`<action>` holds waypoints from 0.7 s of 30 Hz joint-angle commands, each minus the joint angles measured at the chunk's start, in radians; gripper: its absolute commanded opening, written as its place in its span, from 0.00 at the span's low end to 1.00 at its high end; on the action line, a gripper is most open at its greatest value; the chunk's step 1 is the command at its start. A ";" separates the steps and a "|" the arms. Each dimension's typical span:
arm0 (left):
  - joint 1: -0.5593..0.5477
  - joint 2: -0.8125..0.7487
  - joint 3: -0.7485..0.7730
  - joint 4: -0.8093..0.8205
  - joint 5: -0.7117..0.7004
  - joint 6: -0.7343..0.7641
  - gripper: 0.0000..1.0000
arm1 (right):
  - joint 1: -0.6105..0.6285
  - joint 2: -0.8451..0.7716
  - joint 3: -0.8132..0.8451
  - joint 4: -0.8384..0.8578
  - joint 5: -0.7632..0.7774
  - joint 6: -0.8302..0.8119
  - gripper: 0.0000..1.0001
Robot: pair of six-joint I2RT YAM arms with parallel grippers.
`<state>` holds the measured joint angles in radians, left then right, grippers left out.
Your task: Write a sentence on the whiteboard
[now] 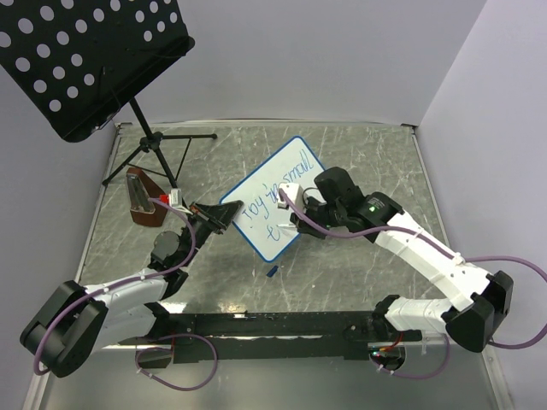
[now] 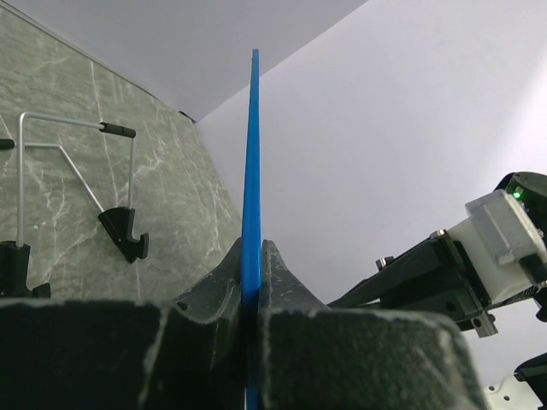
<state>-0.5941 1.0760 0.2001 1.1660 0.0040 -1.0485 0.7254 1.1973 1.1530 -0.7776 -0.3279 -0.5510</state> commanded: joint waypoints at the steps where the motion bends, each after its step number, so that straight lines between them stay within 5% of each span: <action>1: -0.001 -0.018 0.018 0.219 0.007 -0.053 0.01 | -0.015 -0.005 0.060 0.035 -0.017 0.016 0.00; 21: 0.000 -0.014 0.019 0.224 0.011 -0.056 0.01 | -0.023 0.036 0.040 0.055 0.043 0.046 0.00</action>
<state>-0.5941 1.0908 0.2001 1.1610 0.0185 -1.0603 0.7078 1.2308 1.1690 -0.7208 -0.3172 -0.5167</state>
